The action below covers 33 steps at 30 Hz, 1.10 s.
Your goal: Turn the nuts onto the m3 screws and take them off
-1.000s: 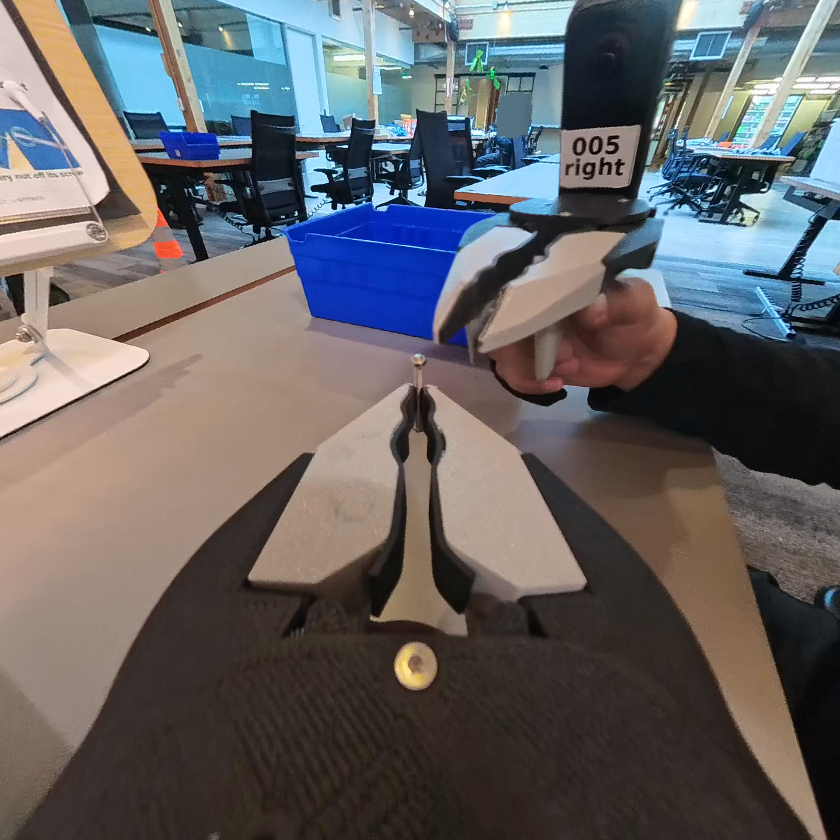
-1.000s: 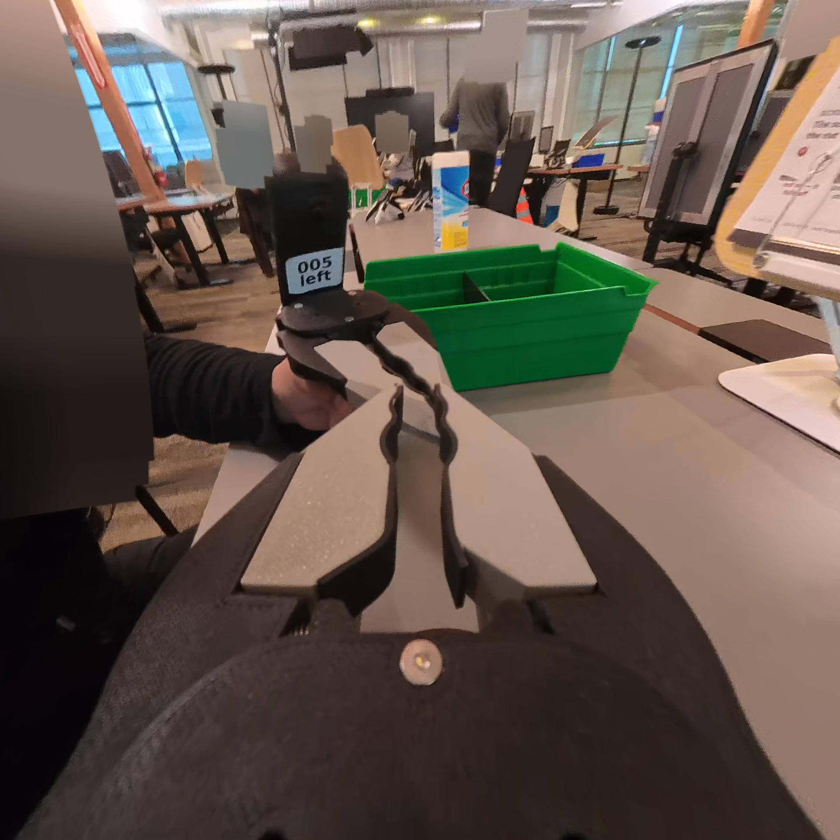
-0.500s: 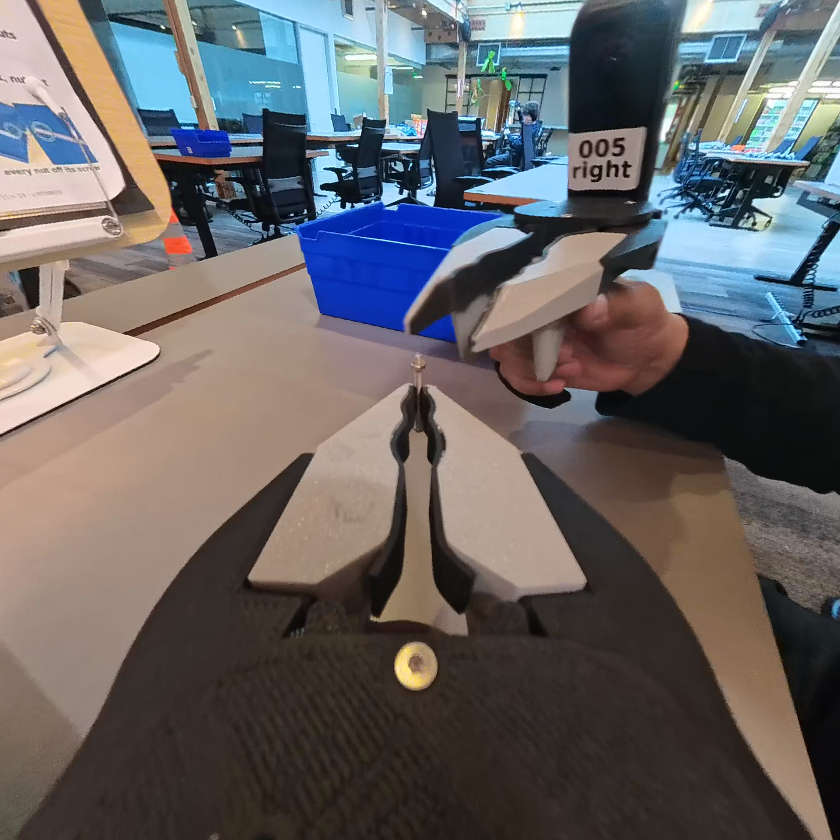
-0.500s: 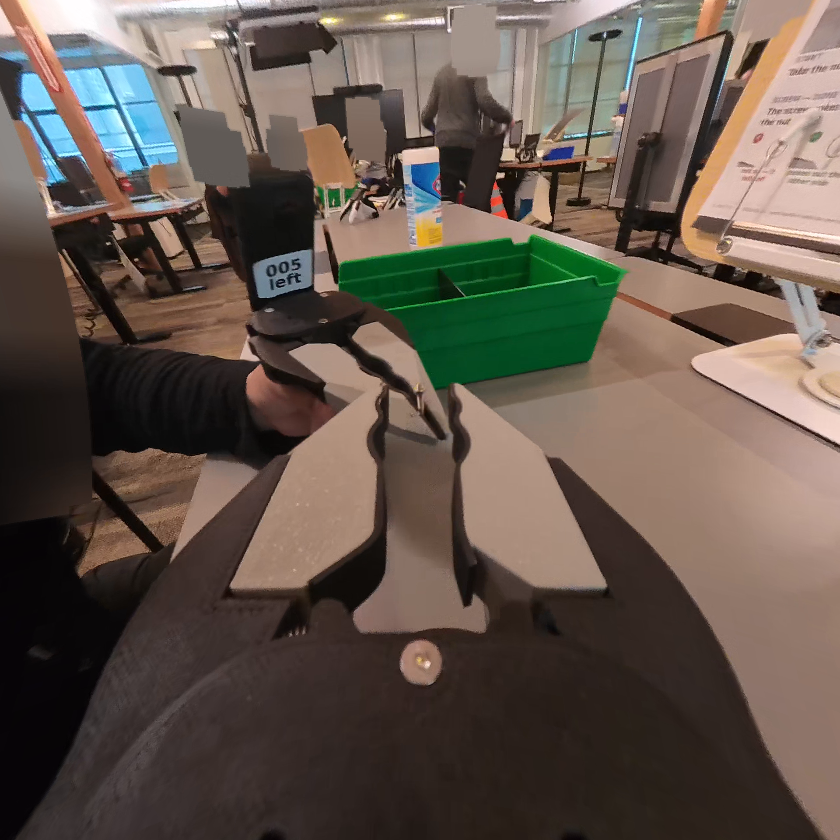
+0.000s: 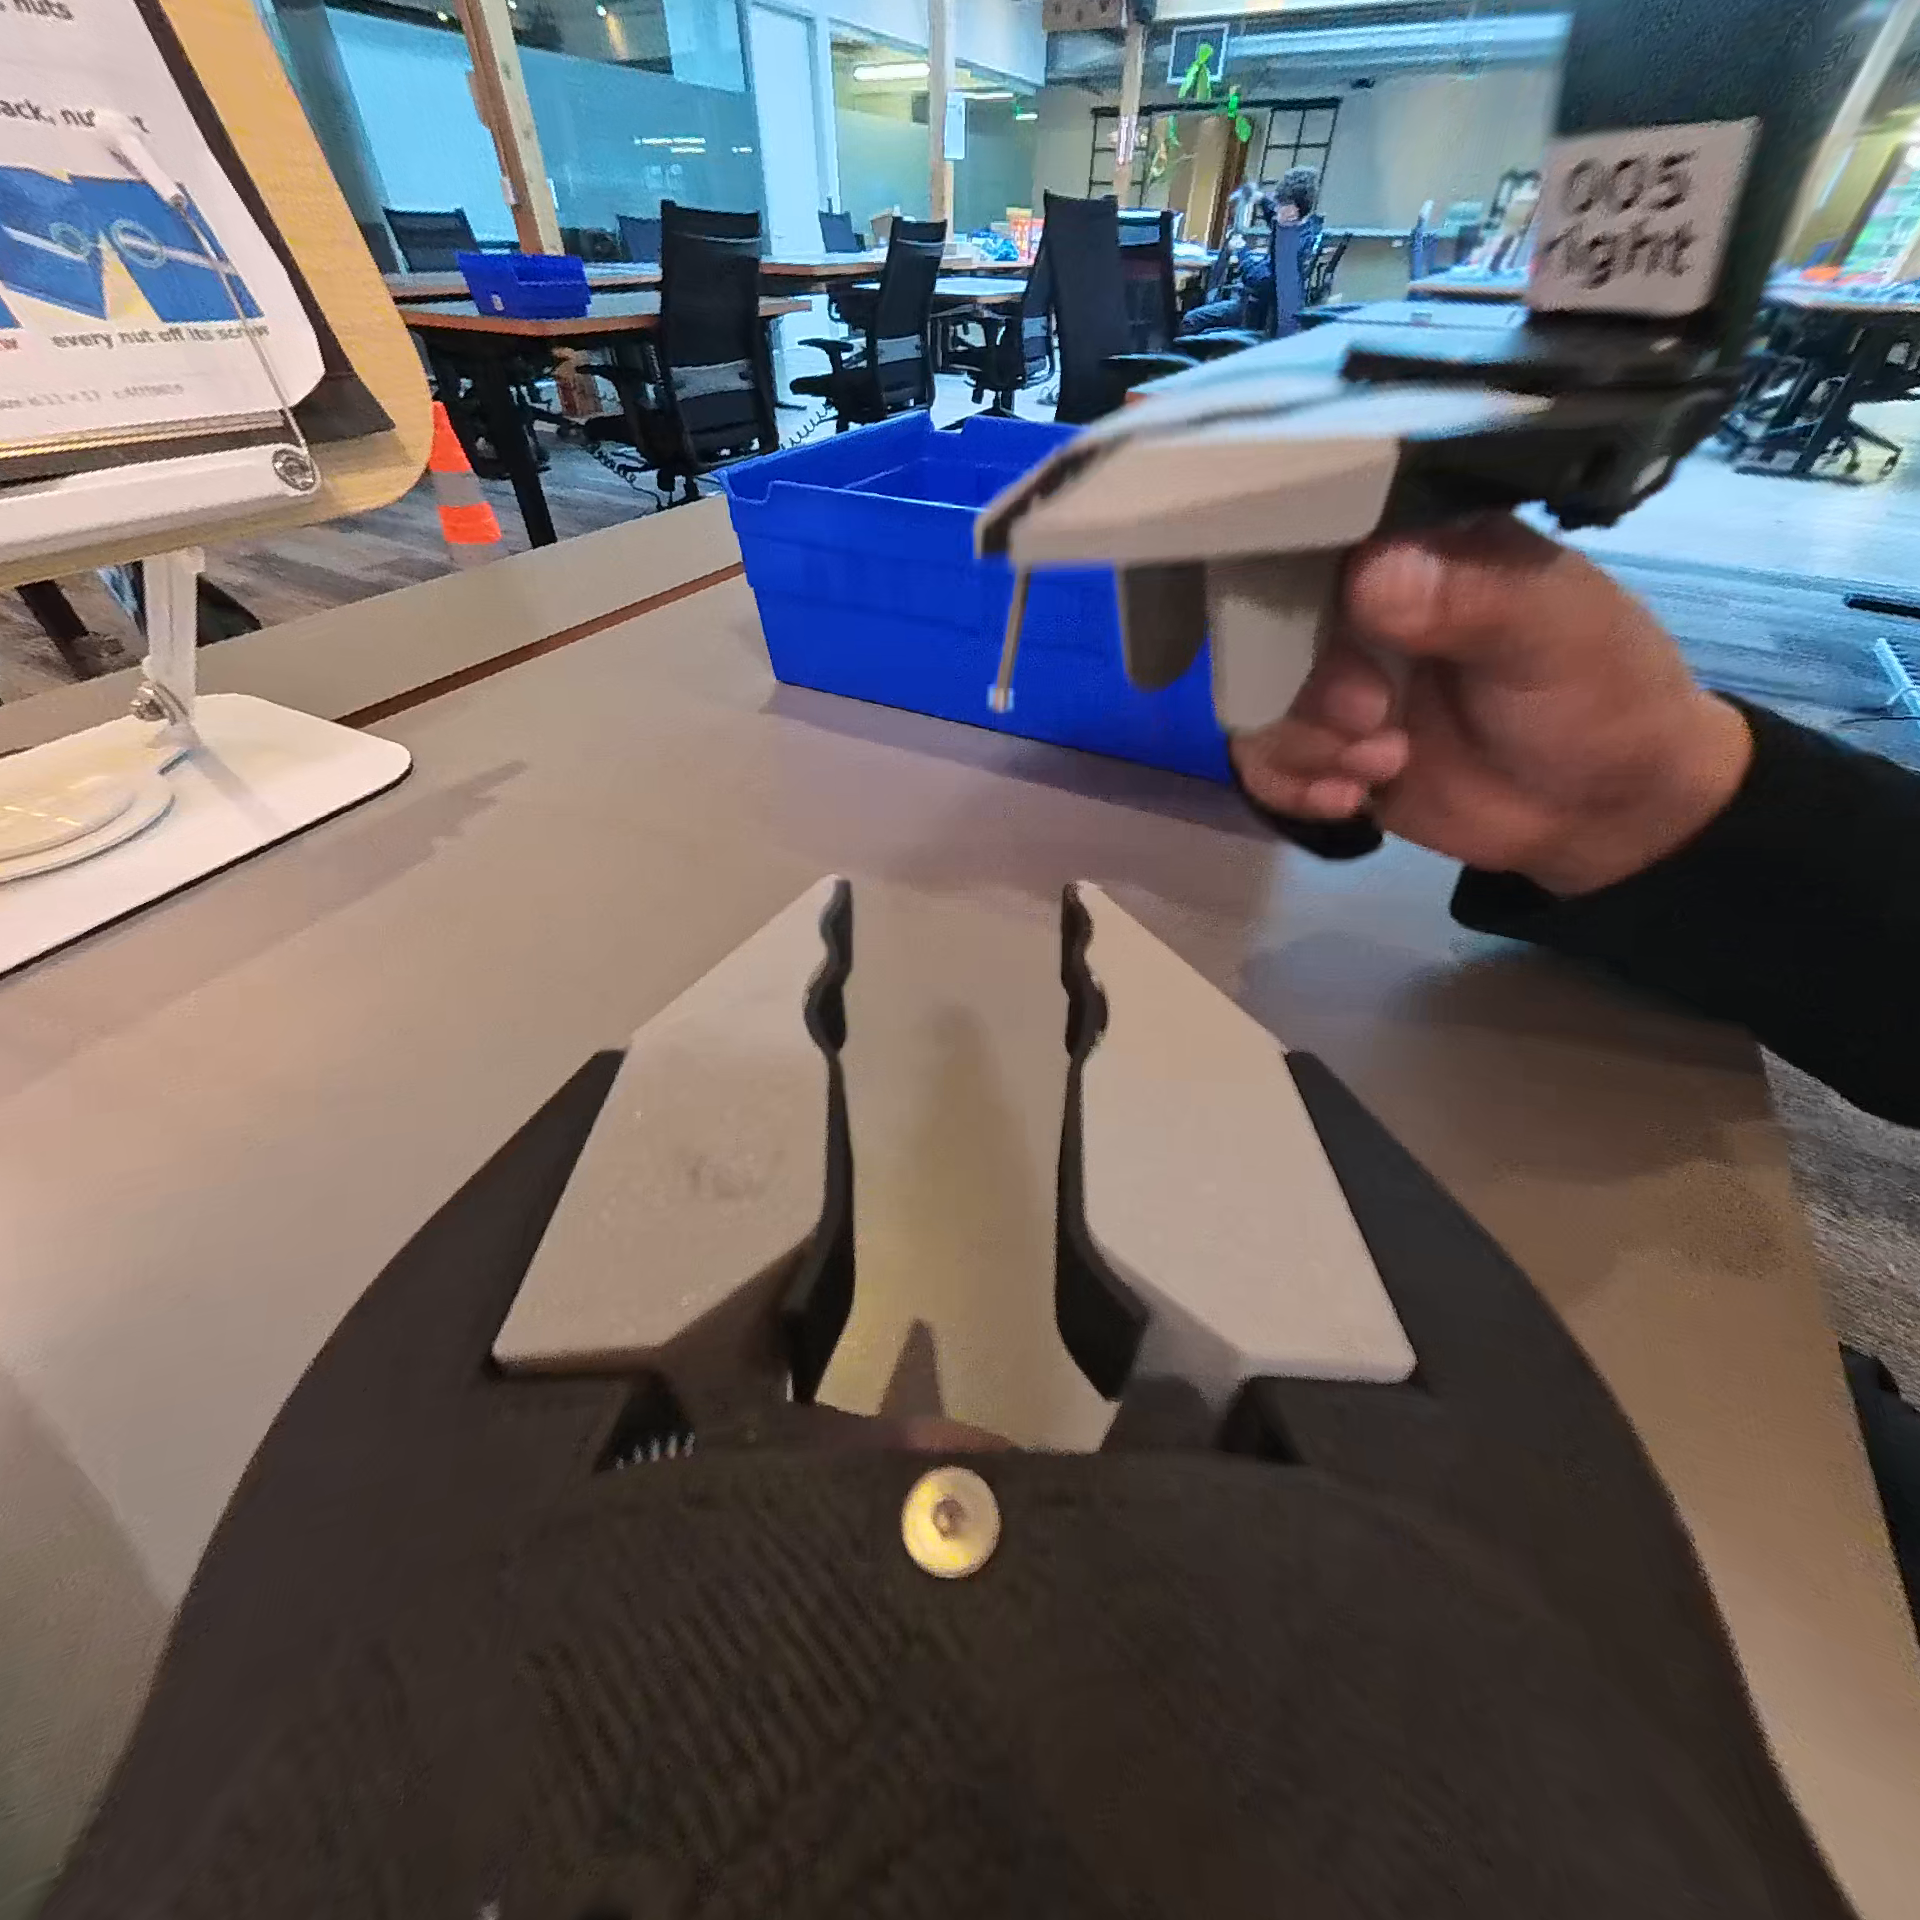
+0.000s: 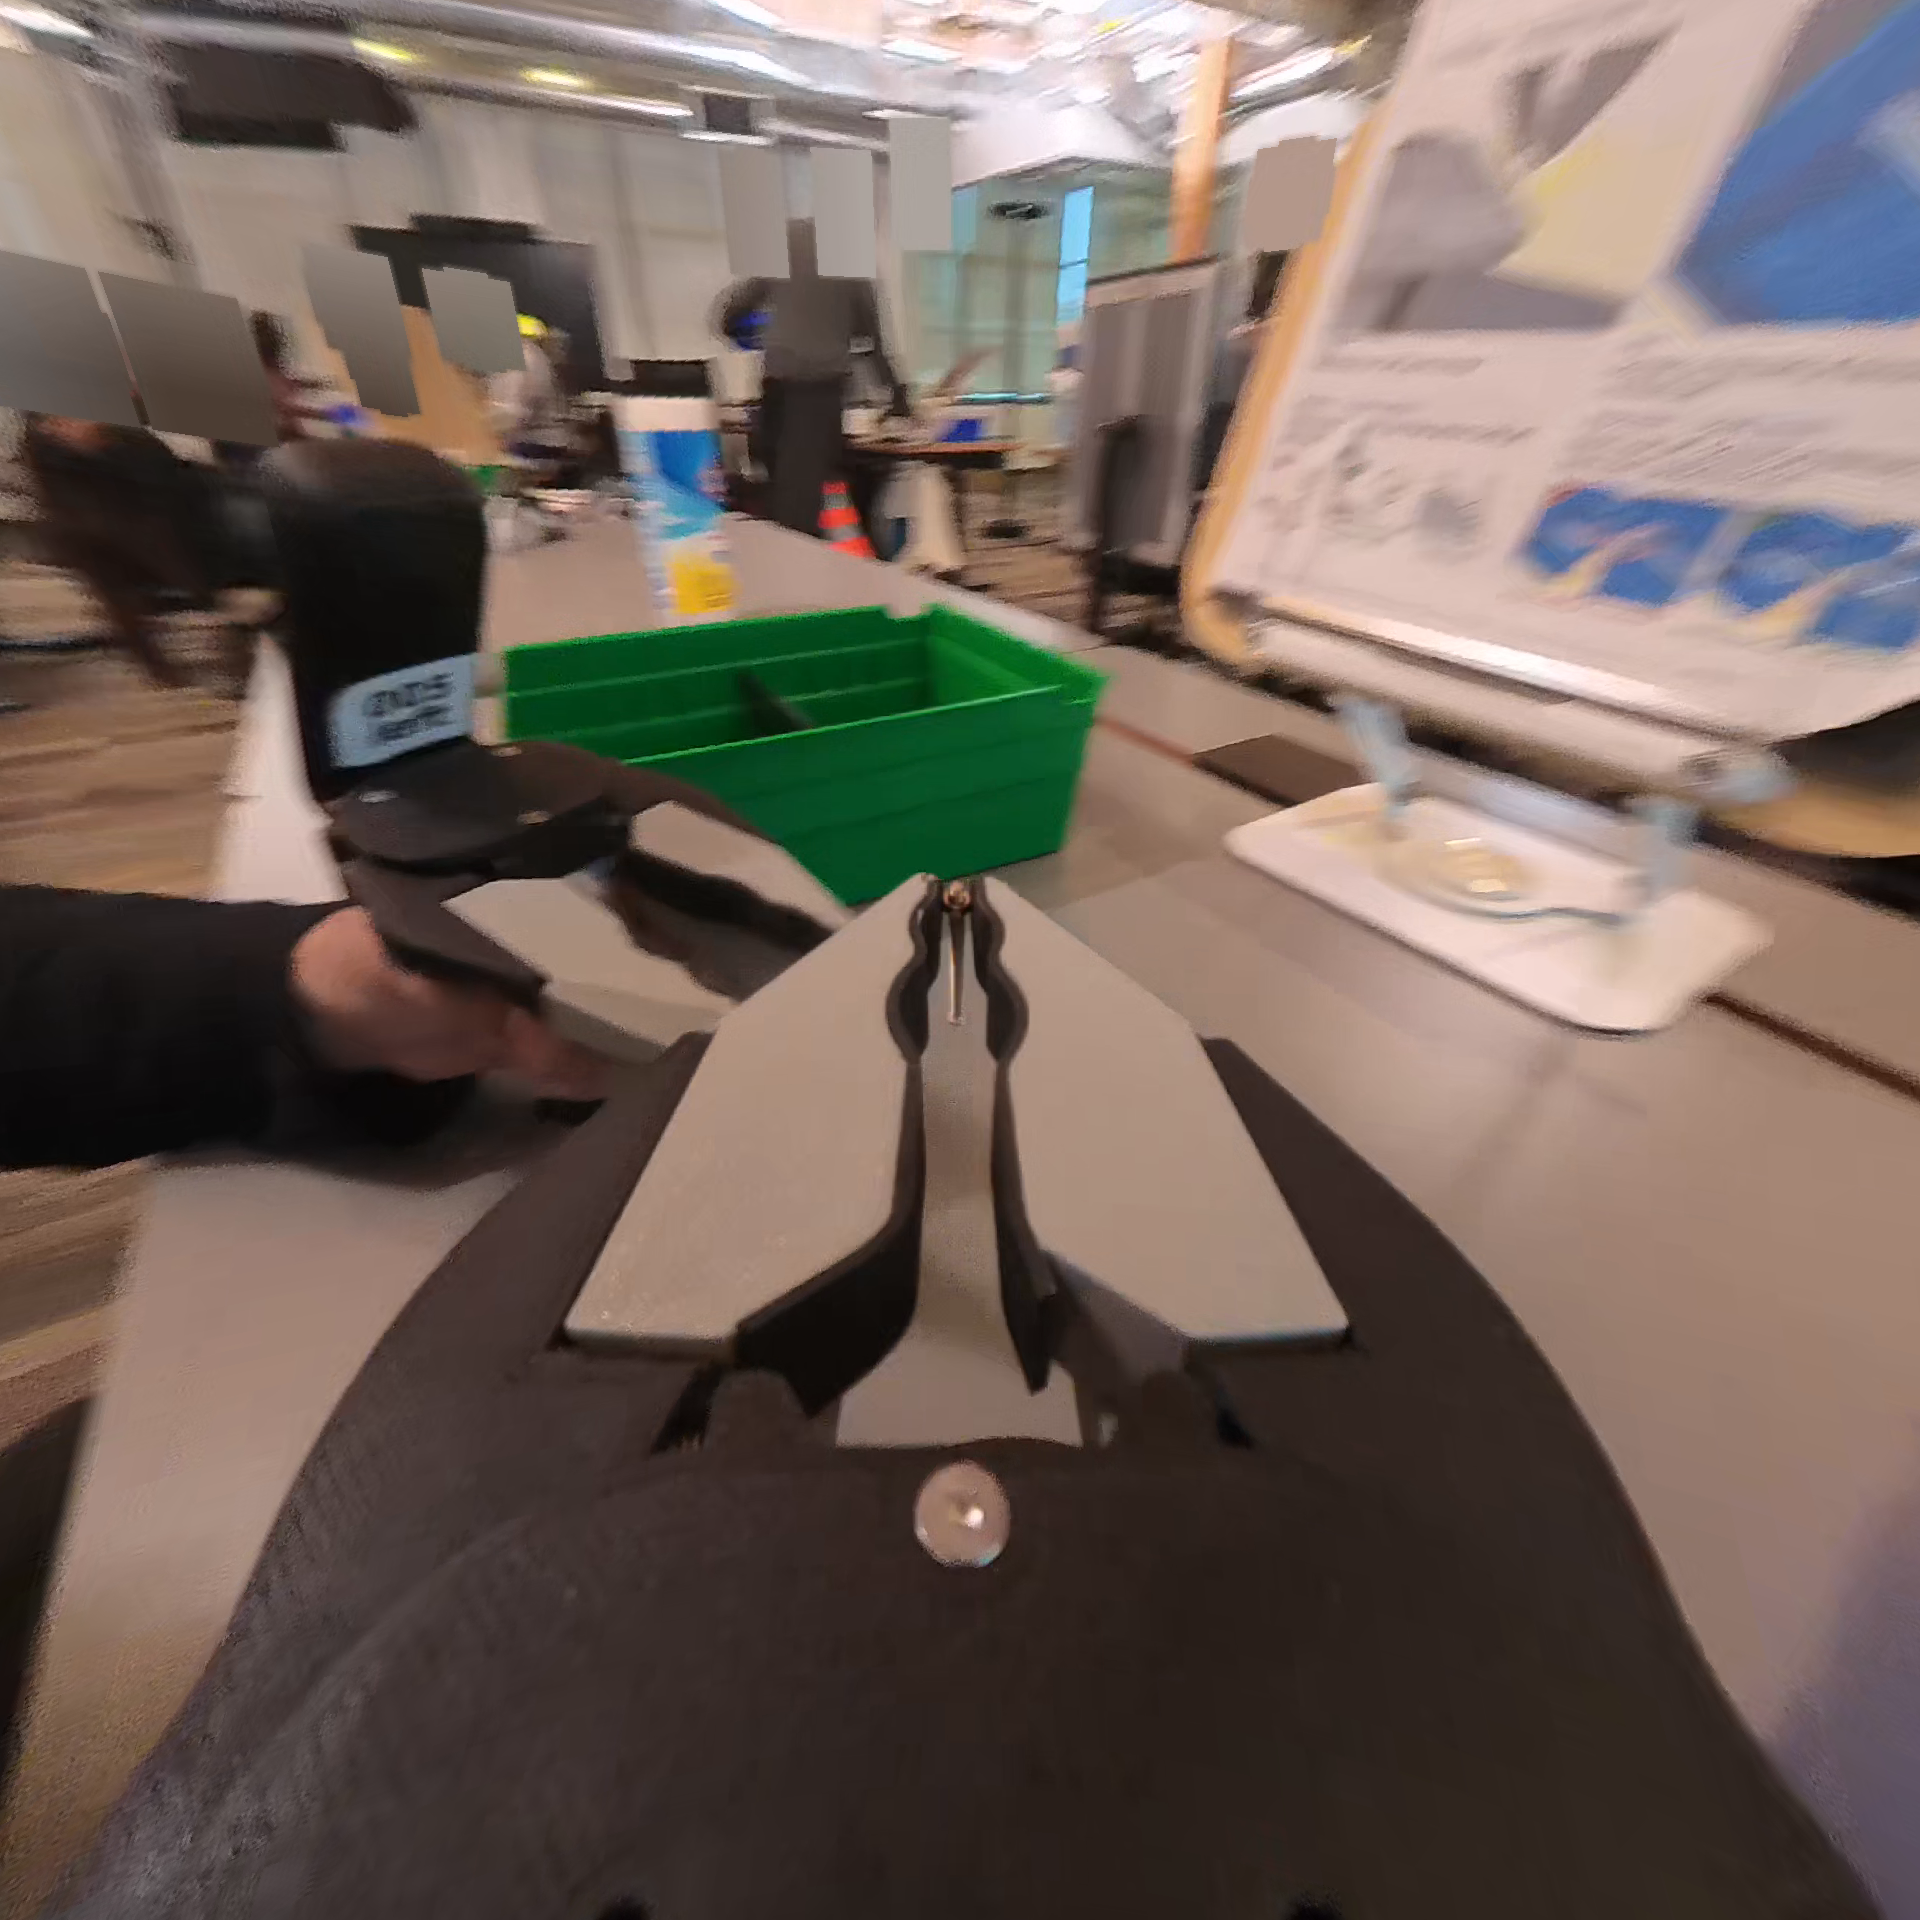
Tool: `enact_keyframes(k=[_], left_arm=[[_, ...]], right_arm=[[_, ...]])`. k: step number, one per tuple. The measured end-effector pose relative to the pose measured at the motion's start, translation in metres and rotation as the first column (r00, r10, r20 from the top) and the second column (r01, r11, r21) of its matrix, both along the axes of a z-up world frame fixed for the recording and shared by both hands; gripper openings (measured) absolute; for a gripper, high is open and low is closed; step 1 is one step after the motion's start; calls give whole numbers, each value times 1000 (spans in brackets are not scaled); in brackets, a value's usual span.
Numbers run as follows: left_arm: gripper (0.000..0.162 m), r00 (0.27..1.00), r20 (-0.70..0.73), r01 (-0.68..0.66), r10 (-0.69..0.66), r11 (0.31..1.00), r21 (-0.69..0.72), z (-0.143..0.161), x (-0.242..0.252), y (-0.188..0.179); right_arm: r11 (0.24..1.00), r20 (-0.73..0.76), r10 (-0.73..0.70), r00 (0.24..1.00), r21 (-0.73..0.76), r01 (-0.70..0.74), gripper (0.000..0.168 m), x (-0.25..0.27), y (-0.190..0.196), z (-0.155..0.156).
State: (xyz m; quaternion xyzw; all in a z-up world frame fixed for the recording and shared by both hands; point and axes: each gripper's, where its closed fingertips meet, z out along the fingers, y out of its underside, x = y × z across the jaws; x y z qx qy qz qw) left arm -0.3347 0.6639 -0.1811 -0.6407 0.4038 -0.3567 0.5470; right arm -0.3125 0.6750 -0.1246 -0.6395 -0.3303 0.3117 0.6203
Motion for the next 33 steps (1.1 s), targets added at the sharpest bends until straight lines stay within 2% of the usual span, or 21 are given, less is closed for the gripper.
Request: enact_keyframes(k=[2,4,5,7,8,9,10,11,12,13,15,17,23,25,28,33], left_arm=[[38,1000,-12,2,-2,1000,-3,-3,1,0],[37,1000,-30,0,0,1000,-9,-7,1,1],[36,999,-42,-2,2,1000,-16,-9,1,1],[36,998,-68,-1,-2,999,-36,-16,2,2],[36,997,-73,6,-10,999,-49,-17,3,1],[36,997,-74,15,-19,998,-57,-18,5,-1],[36,997,-75,18,-22,998,-58,-18,5,-1],[36,997,-77,17,-21,998,-52,-18,6,-2],[36,996,-81,17,-21,999,-48,-18,6,-2],[36,996,-83,17,-20,999,-47,-19,6,-2],[36,997,-81,17,-21,999,-52,-19,5,-1],[36,997,-76,14,-19,998,-63,-19,5,0],[35,997,-75,22,-27,998,-65,-19,5,0],[35,997,-76,23,-28,997,-72,-20,5,0],[35,998,-67,9,-14,997,-79,-19,2,4],[35,998,-59,-19,14,997,-78,-18,-2,9]], right_arm=[[974,46,-198,979,118,191,2,33,5,21],[875,103,-452,886,243,418,2,83,10,45],[799,148,-578,803,301,520,2,113,13,53],[631,280,-775,567,387,672,1,177,18,55],[570,350,-819,455,401,717,2,206,21,48],[544,429,-820,379,377,750,2,229,25,35],[535,495,-800,340,330,778,4,246,29,20],[529,525,-784,332,283,800,19,258,33,8],[534,526,-774,353,242,810,31,262,36,1],[553,501,-769,398,209,807,33,258,37,0],[619,388,-761,520,190,762,31,233,35,14],[670,286,-739,611,209,712,26,206,32,33],[847,220,-531,819,172,503,35,112,26,49],[890,242,-453,858,181,418,36,79,22,43],[926,304,-376,875,155,344,41,45,24,21],[947,336,-320,886,108,301,45,21,33,-19]])
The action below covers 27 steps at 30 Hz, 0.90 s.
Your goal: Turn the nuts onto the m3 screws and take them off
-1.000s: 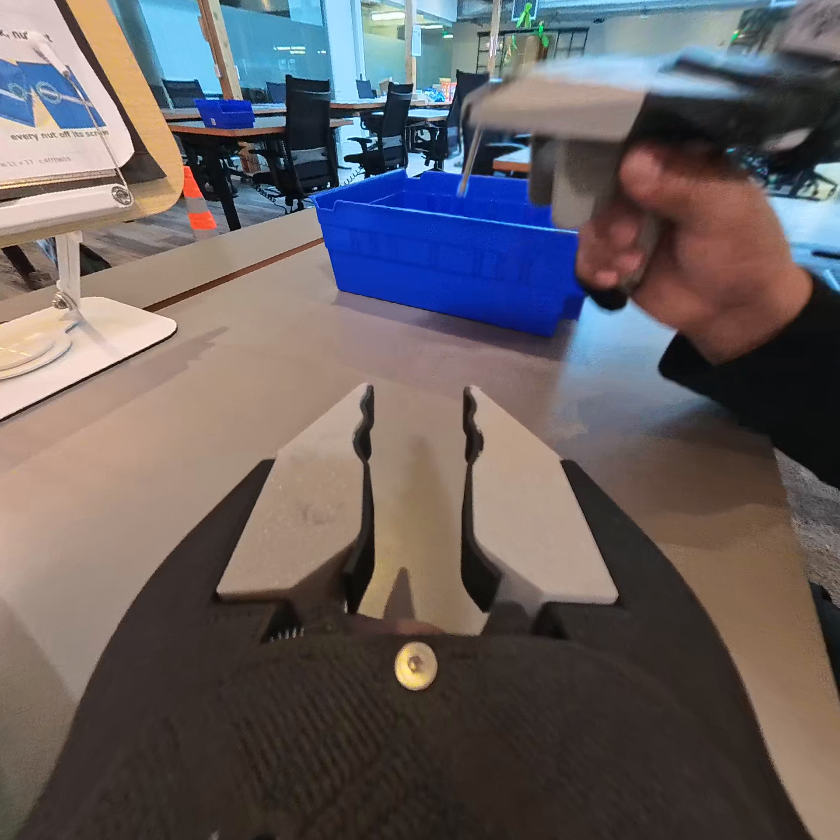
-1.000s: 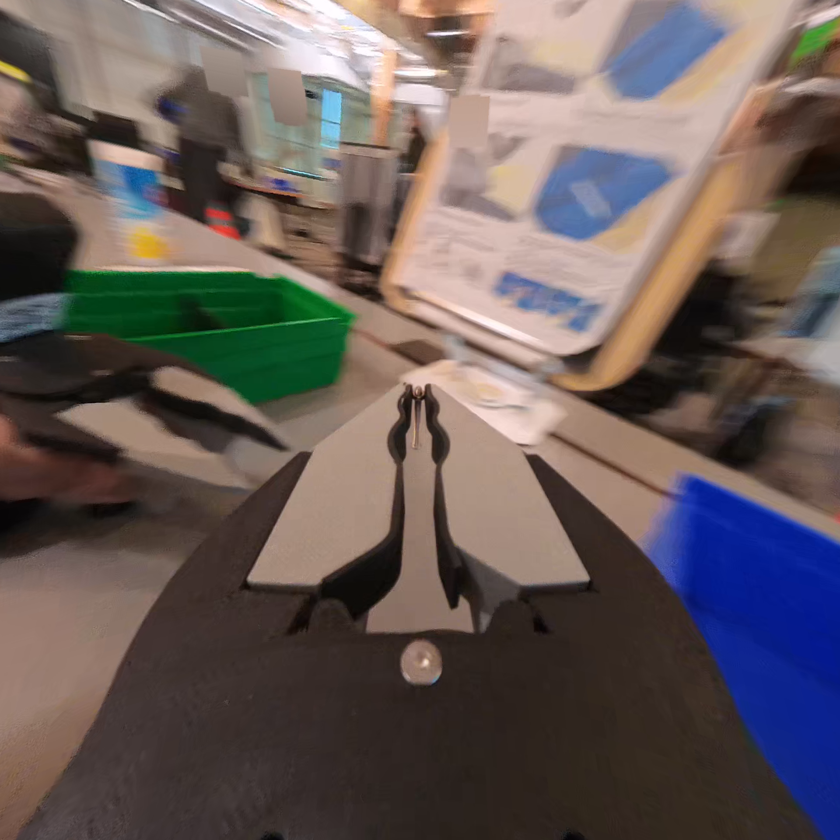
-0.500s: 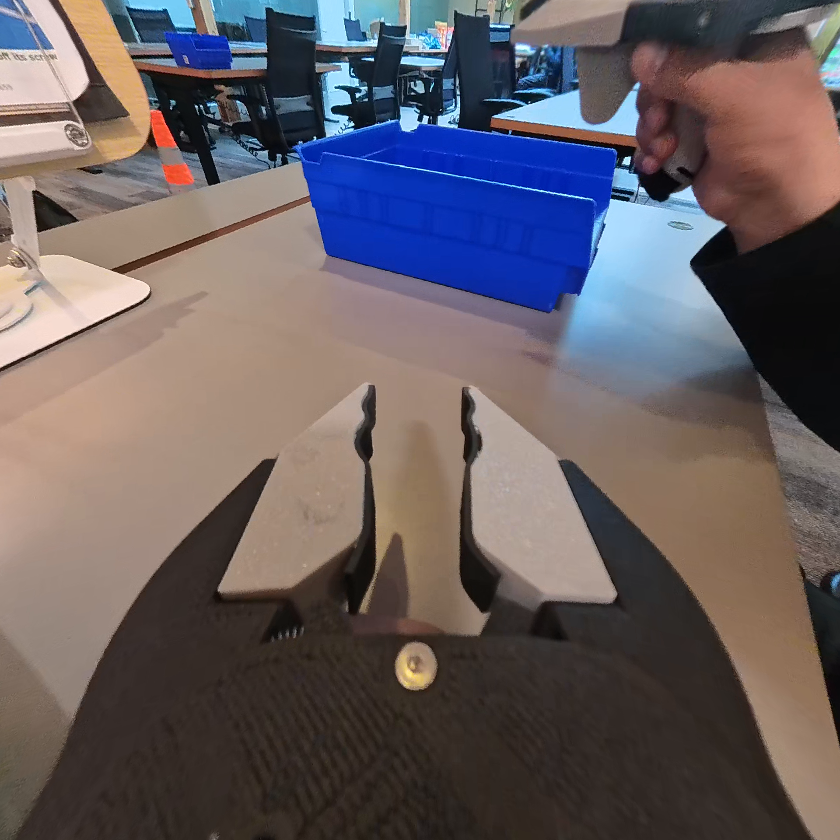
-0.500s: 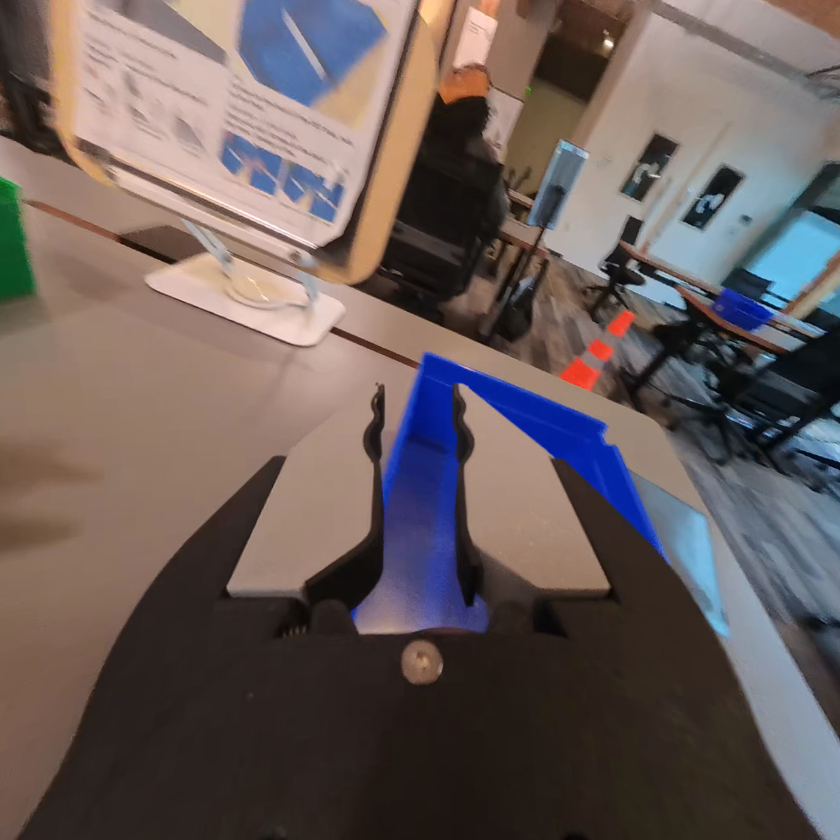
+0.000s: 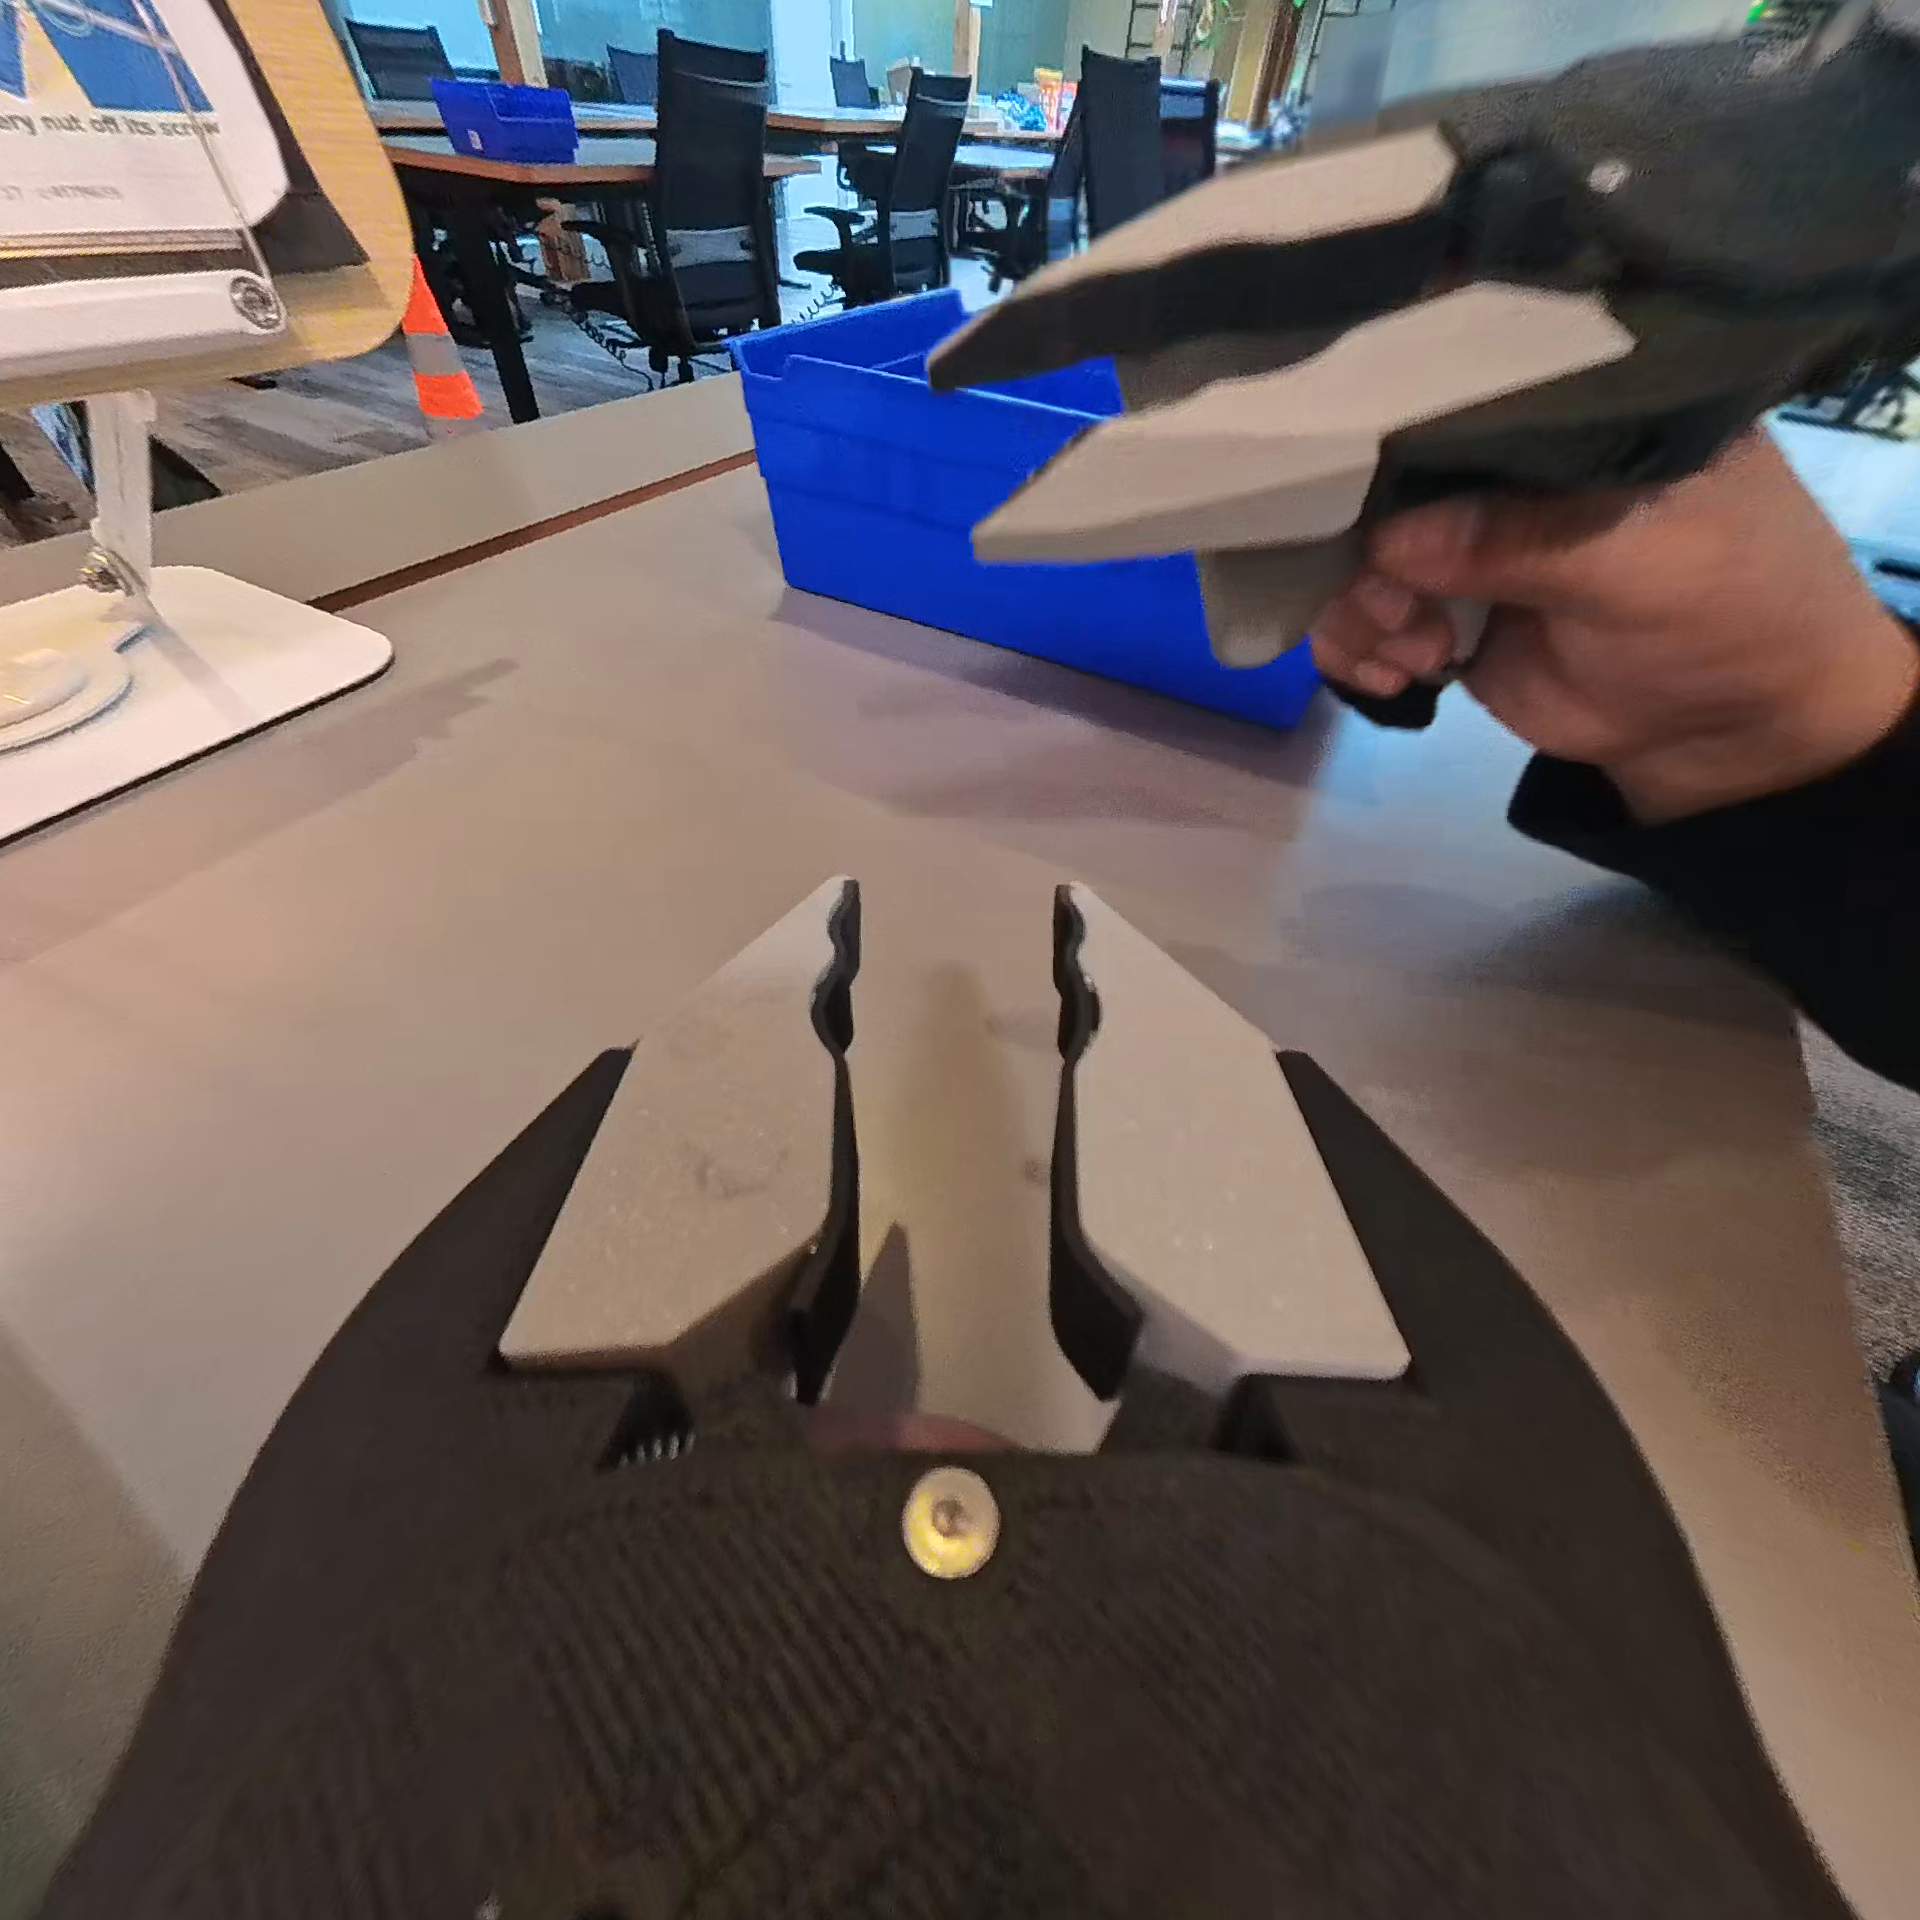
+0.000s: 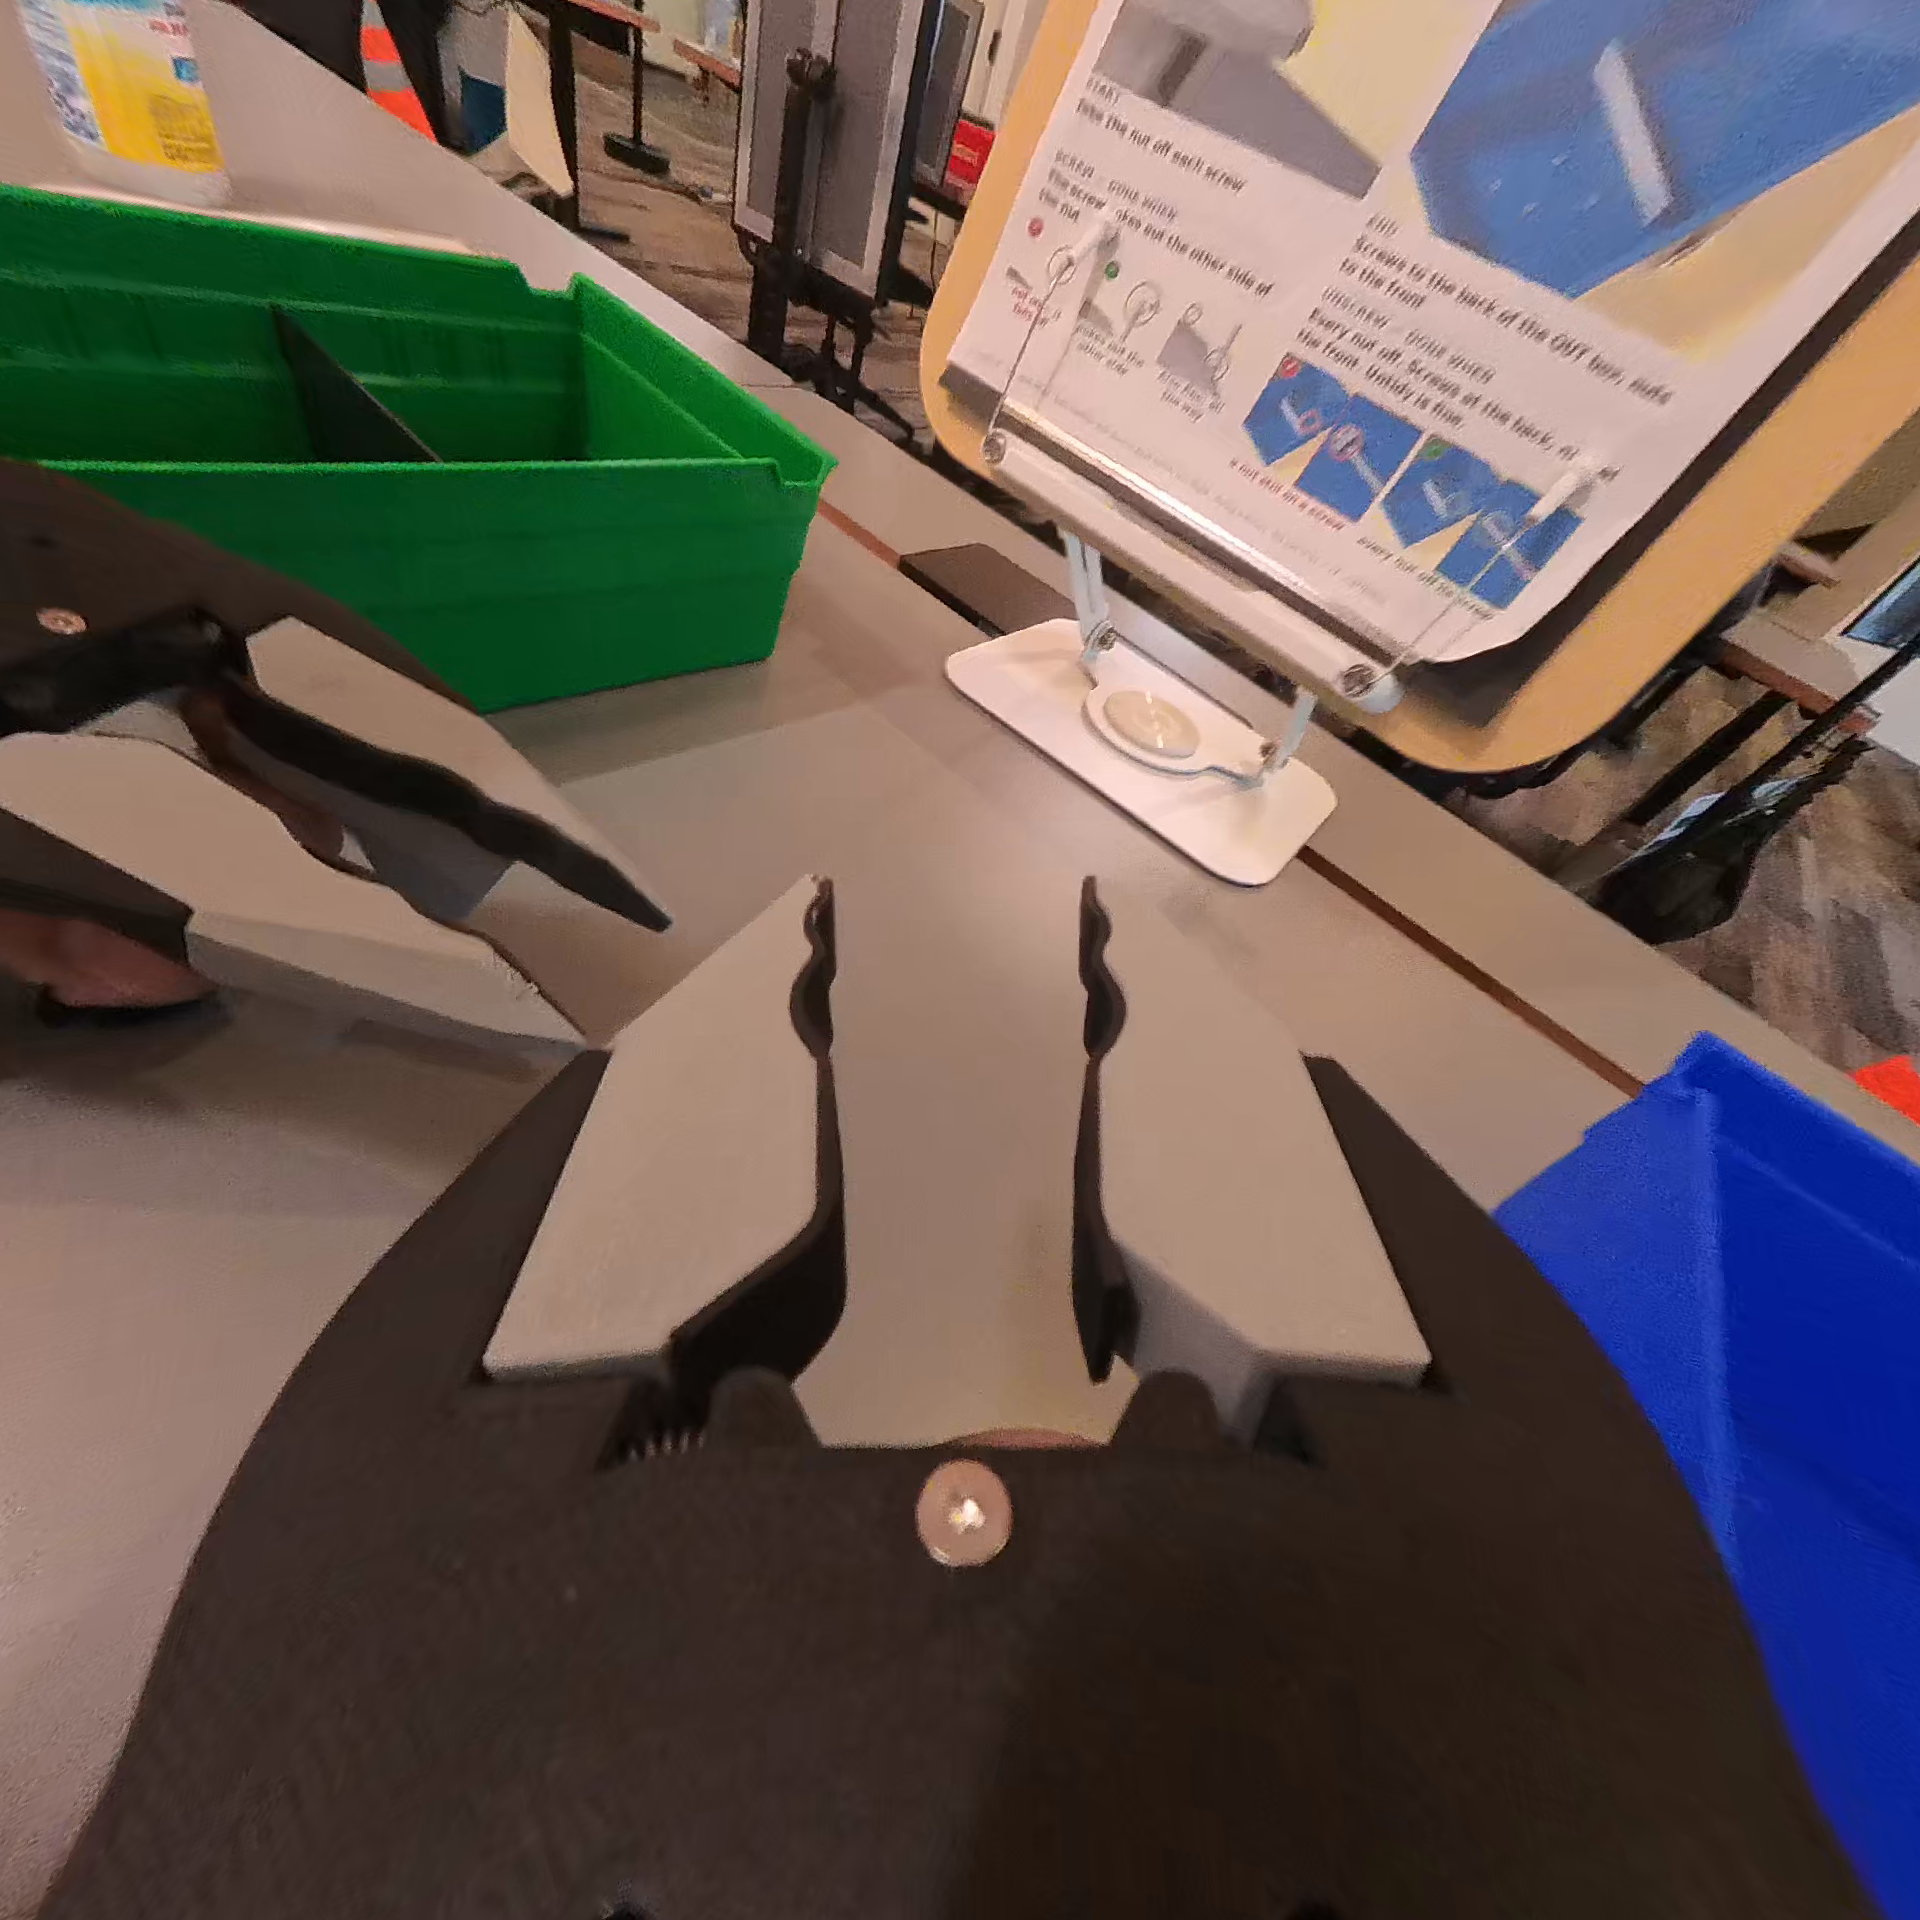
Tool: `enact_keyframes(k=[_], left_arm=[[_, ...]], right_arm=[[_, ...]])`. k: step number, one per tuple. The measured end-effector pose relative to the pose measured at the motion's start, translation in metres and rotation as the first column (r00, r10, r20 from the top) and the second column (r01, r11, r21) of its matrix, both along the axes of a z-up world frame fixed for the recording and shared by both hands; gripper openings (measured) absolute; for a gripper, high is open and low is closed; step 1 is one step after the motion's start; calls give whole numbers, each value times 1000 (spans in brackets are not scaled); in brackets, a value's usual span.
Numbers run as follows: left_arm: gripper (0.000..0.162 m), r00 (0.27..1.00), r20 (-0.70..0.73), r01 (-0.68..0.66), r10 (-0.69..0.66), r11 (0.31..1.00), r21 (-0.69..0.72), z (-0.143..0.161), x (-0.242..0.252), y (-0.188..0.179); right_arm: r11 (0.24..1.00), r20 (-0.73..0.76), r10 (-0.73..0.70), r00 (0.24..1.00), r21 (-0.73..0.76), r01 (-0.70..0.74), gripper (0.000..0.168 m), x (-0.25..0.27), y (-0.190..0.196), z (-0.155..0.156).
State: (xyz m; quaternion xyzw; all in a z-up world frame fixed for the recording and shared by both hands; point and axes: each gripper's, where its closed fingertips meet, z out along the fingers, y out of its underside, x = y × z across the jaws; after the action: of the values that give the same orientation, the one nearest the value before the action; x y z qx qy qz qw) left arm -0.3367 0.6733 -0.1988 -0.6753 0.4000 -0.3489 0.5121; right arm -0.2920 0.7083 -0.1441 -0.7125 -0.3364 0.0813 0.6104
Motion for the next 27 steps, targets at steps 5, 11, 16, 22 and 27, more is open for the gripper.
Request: enact_keyframes(k=[5,11,16,22,27], left_arm=[[39,999,3,-49,49,999,12,1,-5,9],[42,992,-14,-121,123,989,82,3,-13,20],[44,982,7,-190,191,978,82,6,-22,31],[41,936,-15,-349,353,930,115,5,-40,52],[40,930,-19,-362,368,922,140,6,-40,52]], right_arm=[[999,10,-16,1000,-33,16,46,-1,8,-28],[1000,-32,3,999,-8,-4,45,-7,3,-24],[996,-7,-92,996,1,92,37,0,11,-31],[961,94,-266,959,-47,271,41,17,33,-62],[955,93,-290,953,-36,294,41,21,34,-60]])
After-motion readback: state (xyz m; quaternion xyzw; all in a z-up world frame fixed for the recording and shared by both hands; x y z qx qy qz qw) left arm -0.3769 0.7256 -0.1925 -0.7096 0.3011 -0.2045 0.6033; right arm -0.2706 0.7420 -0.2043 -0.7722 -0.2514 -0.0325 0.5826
